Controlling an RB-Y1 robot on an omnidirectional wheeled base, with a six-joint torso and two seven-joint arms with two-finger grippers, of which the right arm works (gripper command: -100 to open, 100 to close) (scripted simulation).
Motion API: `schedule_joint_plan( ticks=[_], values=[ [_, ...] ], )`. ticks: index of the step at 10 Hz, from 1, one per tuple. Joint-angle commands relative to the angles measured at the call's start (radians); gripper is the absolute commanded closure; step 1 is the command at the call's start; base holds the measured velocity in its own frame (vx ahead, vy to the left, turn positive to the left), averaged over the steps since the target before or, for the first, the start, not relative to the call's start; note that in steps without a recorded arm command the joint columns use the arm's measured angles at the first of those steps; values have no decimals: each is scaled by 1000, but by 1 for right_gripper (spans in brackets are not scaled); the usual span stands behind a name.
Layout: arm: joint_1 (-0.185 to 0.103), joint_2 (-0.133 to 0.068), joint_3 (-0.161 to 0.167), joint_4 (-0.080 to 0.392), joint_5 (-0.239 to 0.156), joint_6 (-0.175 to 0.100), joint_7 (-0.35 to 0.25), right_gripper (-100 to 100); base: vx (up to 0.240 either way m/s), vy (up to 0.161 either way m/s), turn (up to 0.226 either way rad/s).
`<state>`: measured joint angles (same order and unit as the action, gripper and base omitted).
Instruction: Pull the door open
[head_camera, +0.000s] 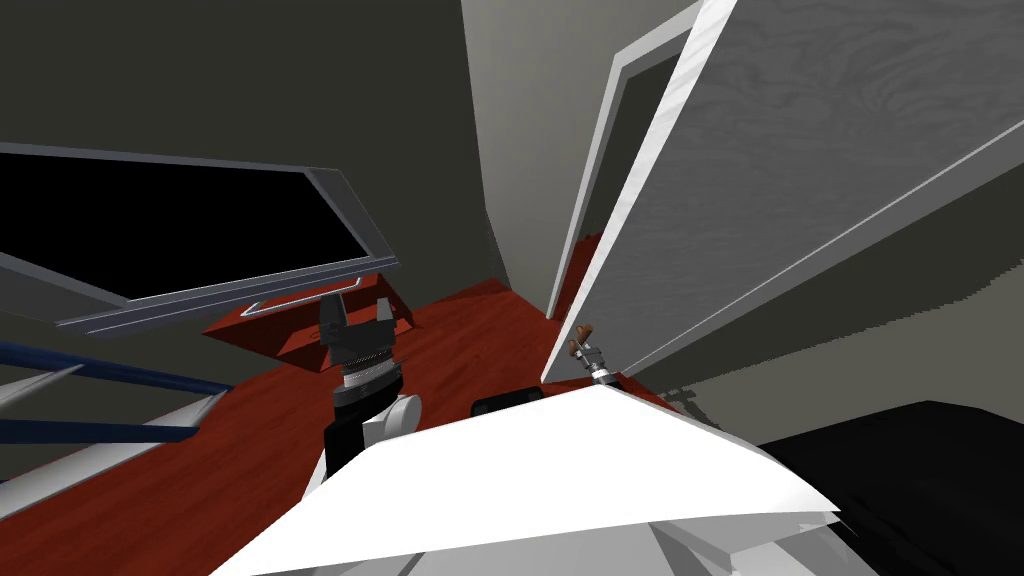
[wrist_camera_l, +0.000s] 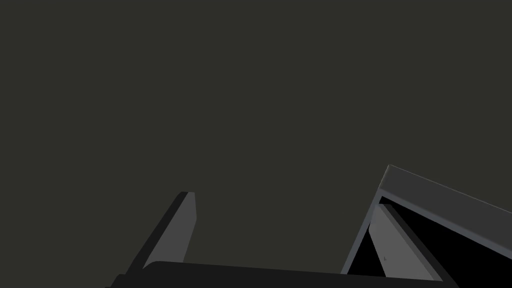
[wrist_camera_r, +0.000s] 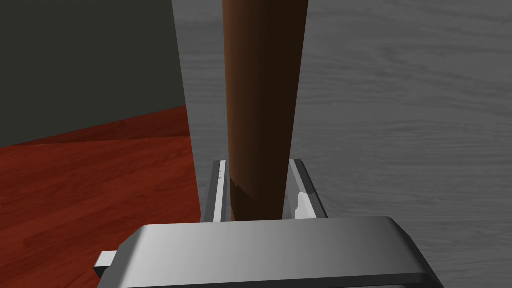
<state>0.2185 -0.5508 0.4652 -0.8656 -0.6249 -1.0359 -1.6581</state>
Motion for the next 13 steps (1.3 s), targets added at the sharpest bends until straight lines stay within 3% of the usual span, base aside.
schedule_joint_plan(
  ticks=[1, 2, 5, 13],
  values=[
    [11, -13, 13, 0, 7, -13, -15, 100, -180, -13, 87],
    [9, -10, 6, -5, 3, -8, -8, 100, -80, -8, 12],
    [17, -21, 21, 5, 13, -31, -25, 100, -71, -8, 96],
    [17, -21, 21, 5, 13, -31, -25, 100, 1, -2, -6]
  ],
)
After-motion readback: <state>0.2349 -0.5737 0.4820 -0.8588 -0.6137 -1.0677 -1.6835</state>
